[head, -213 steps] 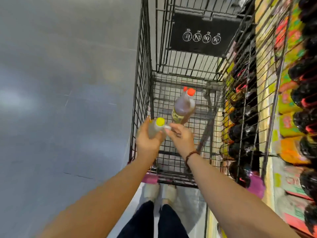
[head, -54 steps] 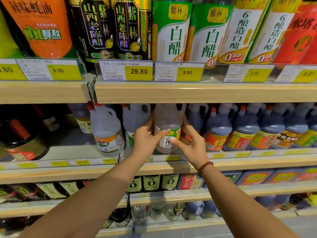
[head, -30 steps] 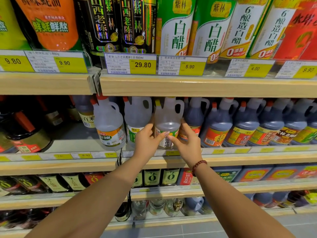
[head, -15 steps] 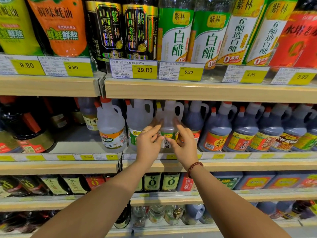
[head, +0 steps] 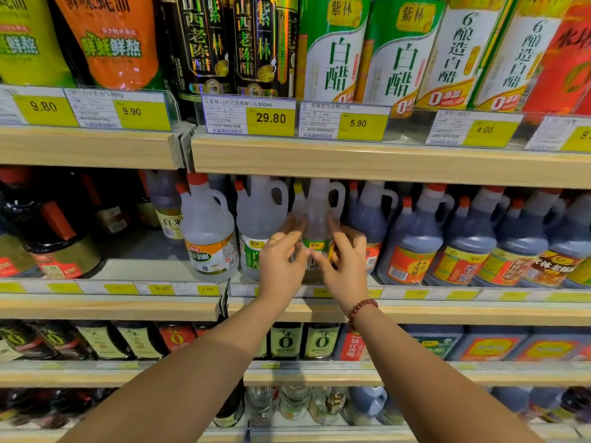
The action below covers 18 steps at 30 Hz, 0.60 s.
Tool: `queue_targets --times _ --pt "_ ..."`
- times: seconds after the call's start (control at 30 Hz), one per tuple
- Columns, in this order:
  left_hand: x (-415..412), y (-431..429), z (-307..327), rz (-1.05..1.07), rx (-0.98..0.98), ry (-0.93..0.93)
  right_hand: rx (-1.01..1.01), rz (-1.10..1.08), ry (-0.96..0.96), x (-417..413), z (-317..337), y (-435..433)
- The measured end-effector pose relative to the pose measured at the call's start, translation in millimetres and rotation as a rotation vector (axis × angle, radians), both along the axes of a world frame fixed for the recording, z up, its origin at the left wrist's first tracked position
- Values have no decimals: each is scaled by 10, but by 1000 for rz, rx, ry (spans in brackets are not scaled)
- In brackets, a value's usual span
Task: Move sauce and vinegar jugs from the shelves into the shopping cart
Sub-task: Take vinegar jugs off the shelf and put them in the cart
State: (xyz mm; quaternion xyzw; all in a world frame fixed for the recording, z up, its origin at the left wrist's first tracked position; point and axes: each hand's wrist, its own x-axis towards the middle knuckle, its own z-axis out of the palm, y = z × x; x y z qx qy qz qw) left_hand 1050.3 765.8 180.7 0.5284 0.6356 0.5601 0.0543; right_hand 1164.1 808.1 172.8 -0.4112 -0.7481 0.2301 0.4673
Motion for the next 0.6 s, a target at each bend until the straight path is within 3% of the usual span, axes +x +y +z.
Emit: queue_targets --times 0.37,0.6 --pt "-259 -432 167 -122 -92 -142 -68 38 149 33 115 -327" --pt "-819 -1069 119 61 -135 -204 -205 243 232 -568 53 -790"
